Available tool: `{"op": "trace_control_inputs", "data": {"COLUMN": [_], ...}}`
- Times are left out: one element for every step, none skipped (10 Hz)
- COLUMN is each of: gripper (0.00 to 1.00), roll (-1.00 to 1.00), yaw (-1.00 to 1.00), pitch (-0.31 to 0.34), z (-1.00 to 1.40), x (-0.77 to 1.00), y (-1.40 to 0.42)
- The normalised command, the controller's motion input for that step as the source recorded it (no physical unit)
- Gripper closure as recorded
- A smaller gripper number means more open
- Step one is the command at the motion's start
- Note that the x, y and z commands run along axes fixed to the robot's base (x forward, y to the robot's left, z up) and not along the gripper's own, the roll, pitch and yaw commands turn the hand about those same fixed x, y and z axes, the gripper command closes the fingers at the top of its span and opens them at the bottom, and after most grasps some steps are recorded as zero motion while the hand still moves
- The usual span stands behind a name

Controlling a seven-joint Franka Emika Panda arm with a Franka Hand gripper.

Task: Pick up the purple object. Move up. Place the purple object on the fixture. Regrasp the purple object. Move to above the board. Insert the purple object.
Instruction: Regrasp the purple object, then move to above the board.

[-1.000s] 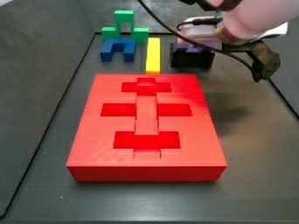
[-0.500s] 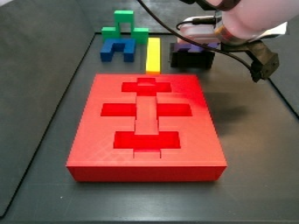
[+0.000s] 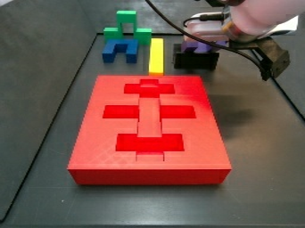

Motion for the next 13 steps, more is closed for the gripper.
{"op": "trace_control_inputs", "data": {"gripper": [1.00, 1.00, 1.00, 1.00, 1.00, 1.00, 1.00, 1.00, 1.00, 1.00, 1.00, 1.00, 1.00], "roll": [0.00, 0.00, 0.00, 0.00, 0.00, 0.00, 0.00, 0.00, 0.00, 0.00, 0.00, 0.01, -0.05], "yaw": [0.00, 0.00, 0.00, 0.00, 0.00, 0.00, 0.00, 0.00, 0.00, 0.00, 0.00, -0.01, -0.02], "pitch": [0.000, 0.000, 0.000, 0.000, 0.000, 0.000, 0.000, 0.000, 0.000, 0.000, 0.000, -0.004, -0.019], "z": [0.00, 0.00, 0.00, 0.00, 0.00, 0.00, 0.00, 0.00, 0.00, 0.00, 1.40, 1.40, 1.40], "x": [0.00, 0.00, 0.00, 0.00, 0.00, 0.00, 0.00, 0.00, 0.00, 0.00, 0.00, 0.00, -0.03], "y": [0.00, 0.00, 0.00, 0.00, 0.00, 0.00, 0.00, 0.00, 0.00, 0.00, 0.00, 0.00, 0.01]}}
